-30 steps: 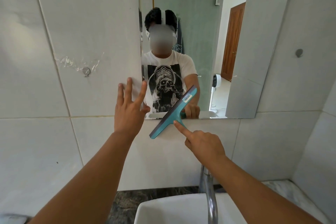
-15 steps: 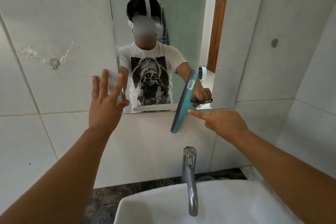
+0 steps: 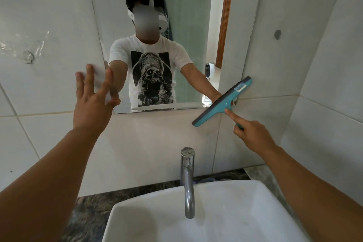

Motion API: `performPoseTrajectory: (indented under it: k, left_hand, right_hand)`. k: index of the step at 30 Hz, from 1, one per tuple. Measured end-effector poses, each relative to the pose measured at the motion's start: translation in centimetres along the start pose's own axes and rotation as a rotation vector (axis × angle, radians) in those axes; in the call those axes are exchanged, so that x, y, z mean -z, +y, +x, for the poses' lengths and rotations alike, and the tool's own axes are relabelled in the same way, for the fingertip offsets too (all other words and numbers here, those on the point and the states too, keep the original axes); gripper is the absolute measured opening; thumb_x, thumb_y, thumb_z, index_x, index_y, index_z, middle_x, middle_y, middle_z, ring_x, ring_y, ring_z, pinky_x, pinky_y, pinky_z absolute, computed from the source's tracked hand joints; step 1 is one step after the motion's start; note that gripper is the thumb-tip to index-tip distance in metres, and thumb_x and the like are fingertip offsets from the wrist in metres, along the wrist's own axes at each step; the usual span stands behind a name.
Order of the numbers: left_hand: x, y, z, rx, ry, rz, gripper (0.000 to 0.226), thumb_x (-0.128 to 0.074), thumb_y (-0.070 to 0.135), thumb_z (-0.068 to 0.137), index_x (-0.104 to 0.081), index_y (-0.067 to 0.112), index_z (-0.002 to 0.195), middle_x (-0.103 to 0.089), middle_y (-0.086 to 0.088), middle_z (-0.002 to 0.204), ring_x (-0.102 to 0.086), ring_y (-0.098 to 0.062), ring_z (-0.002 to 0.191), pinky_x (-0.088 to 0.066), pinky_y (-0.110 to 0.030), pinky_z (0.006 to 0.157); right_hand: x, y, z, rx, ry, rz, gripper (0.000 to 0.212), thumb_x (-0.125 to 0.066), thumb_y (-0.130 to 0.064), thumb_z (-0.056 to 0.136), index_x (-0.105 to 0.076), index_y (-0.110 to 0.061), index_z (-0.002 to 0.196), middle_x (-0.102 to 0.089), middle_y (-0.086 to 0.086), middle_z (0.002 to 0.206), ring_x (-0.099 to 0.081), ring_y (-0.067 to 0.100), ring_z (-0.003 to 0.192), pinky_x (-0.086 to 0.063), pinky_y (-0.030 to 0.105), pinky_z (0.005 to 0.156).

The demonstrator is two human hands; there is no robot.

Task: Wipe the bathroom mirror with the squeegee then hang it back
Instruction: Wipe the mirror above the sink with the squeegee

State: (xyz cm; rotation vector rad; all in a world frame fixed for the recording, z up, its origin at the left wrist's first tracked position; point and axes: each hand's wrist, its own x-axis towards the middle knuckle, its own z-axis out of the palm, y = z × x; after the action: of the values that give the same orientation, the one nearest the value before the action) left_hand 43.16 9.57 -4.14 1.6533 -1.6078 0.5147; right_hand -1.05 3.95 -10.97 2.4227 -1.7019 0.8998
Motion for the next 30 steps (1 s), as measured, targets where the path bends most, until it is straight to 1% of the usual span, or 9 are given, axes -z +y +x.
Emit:
performPoseTrajectory:
  k: [8, 11, 13, 14, 16, 18, 22, 26, 30]
  left_hand:
    - [0.0, 0.0, 0.1, 0.002, 0.000, -0.008, 0.086, -0.066, 0.021, 0.088, -0.011, 0.039, 0.152, 0.008, -0.009, 0.163, 0.013, -0.040, 0.146, -0.019, -0.064, 0.112]
    - [-0.1, -0.1, 0.0, -0.001, -0.001, -0.009, 0.086, -0.066, 0.021, 0.088, -0.011, 0.038, 0.152, 0.008, -0.009, 0.163, 0.013, -0.039, 0.146, -0.020, -0.065, 0.112]
    - [-0.2, -0.1, 0.0, -0.004, 0.002, -0.011, 0.086, -0.066, 0.021, 0.088, -0.012, 0.038, 0.152, 0.008, -0.009, 0.163, 0.013, -0.039, 0.146, -0.020, -0.064, 0.112]
    - [-0.2, 0.0, 0.1, -0.005, 0.004, -0.011, 0.086, -0.066, 0.021, 0.088, -0.012, 0.038, 0.152, 0.008, -0.009, 0.163, 0.013, -0.039, 0.146, -0.019, -0.064, 0.112]
    - [-0.1, 0.0, 0.2, -0.005, 0.009, -0.012, 0.085, -0.066, 0.021, 0.088, -0.013, 0.039, 0.152, 0.006, -0.009, 0.163, 0.012, -0.039, 0.147, -0.020, -0.062, 0.112]
    - [0.1, 0.1, 0.2, 0.002, 0.010, -0.012, 0.085, -0.067, 0.021, 0.088, -0.013, 0.039, 0.152, 0.005, -0.010, 0.163, 0.010, -0.039, 0.147, -0.021, -0.060, 0.112]
    - [0.6, 0.4, 0.2, 0.003, -0.011, 0.022, 0.086, -0.068, 0.023, 0.087, -0.014, 0.037, 0.152, 0.002, -0.013, 0.162, 0.005, -0.042, 0.146, -0.024, -0.060, 0.112]
    - [1.7, 1.8, -0.4, 0.094, -0.091, 0.013, 0.086, -0.065, 0.027, 0.090, -0.008, 0.040, 0.152, 0.001, -0.013, 0.162, 0.003, -0.041, 0.146, -0.021, -0.055, 0.115]
    - [2.5, 4.9, -2.7, 0.041, -0.142, 0.003, 0.076, -0.062, 0.037, 0.090, -0.018, 0.040, 0.152, -0.016, -0.008, 0.161, -0.012, -0.039, 0.145, -0.028, -0.056, 0.113]
  right_hand:
    - [-4.4, -1.8, -1.8, -0.098, 0.120, 0.375, 0.066, -0.050, -0.018, 0.095, -0.026, -0.061, 0.138, -0.047, 0.004, 0.062, -0.040, 0.010, 0.051, -0.042, 0.028, 0.057]
    - [-5.2, -3.2, -2.3, -0.142, 0.132, 0.476, 0.064, -0.048, -0.016, 0.097, -0.026, -0.058, 0.140, -0.065, 0.004, 0.093, -0.052, 0.016, 0.058, -0.050, 0.028, 0.060]
    - [-5.1, -3.8, -2.5, -0.173, 0.127, 0.558, 0.062, -0.047, -0.014, 0.097, -0.028, -0.052, 0.142, -0.061, 0.001, 0.124, -0.063, 0.029, 0.080, -0.054, 0.022, 0.071]
    - [-5.0, -3.9, -2.5, -0.183, 0.122, 0.581, 0.061, -0.047, -0.014, 0.098, -0.029, -0.050, 0.143, -0.055, -0.006, 0.131, -0.063, 0.028, 0.090, -0.053, 0.018, 0.076]
    - [-4.5, -4.0, -2.6, -0.193, 0.105, 0.586, 0.060, -0.047, -0.015, 0.098, -0.028, -0.049, 0.144, -0.047, -0.011, 0.136, -0.063, 0.008, 0.084, -0.050, 0.011, 0.068]
    - [-4.0, -4.1, -2.7, -0.201, 0.093, 0.590, 0.059, -0.046, -0.016, 0.098, -0.027, -0.050, 0.143, -0.052, -0.010, 0.132, -0.056, -0.004, 0.066, -0.047, 0.011, 0.062]
    - [-3.6, -4.8, -3.9, -0.214, 0.051, 0.564, 0.059, -0.047, -0.019, 0.098, -0.025, -0.057, 0.138, -0.065, -0.001, 0.093, -0.049, 0.008, 0.058, -0.049, 0.021, 0.055]
    - [-3.1, -6.1, -5.7, -0.187, -0.048, 0.494, 0.060, -0.047, -0.025, 0.098, -0.016, -0.063, 0.133, -0.066, 0.018, 0.091, -0.053, 0.016, 0.060, -0.054, 0.036, 0.065]
    - [-1.4, -7.6, -7.2, -0.158, -0.143, 0.412, 0.066, -0.049, -0.035, 0.097, -0.006, -0.059, 0.141, -0.065, 0.012, 0.103, -0.064, 0.021, 0.082, -0.057, 0.040, 0.079]
